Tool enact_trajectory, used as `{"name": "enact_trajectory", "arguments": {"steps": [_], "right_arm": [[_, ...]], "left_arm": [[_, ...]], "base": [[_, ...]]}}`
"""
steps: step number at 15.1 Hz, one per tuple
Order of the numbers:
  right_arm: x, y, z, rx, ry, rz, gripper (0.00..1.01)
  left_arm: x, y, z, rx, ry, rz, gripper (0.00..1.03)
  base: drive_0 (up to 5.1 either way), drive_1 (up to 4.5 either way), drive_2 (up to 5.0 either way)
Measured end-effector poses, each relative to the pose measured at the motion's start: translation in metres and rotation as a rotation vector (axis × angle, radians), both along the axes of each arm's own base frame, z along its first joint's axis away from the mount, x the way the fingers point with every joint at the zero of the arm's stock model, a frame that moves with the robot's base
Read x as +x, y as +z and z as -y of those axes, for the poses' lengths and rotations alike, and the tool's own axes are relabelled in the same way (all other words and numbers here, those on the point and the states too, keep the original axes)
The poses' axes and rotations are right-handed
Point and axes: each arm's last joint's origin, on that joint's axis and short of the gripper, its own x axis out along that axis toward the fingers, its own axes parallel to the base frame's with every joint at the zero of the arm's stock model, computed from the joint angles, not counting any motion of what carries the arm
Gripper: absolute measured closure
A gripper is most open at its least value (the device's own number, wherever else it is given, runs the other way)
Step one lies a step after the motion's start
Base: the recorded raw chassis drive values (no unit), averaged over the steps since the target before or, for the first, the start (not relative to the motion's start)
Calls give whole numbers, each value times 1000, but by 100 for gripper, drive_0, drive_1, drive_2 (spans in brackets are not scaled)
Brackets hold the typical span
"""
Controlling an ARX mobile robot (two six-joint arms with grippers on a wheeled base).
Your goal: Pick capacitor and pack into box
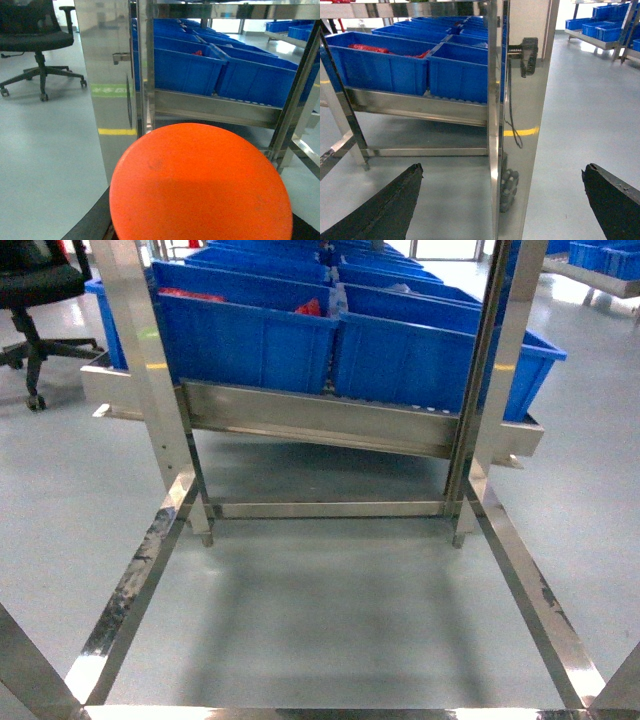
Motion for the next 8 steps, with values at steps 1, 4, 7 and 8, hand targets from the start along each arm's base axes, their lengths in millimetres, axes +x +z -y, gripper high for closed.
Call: {"name": "enact_trajectory", "arguments": {"steps": [1,4,7,8], "right_arm": [[0,0,0,0,0,1,3],[0,0,0,0,0,0,3],[0,0,0,0,-1,3,3],[0,0,0,0,-1,0,3]], "left_arm": [[0,0,0,0,0,0,59],[0,0,0,0,0,0,59],[0,0,0,1,0,0,59],[0,0,0,1,-1,1,59]], "base": [[0,0,0],[0,0,0],[-481,264,264],[-472,274,274]]}}
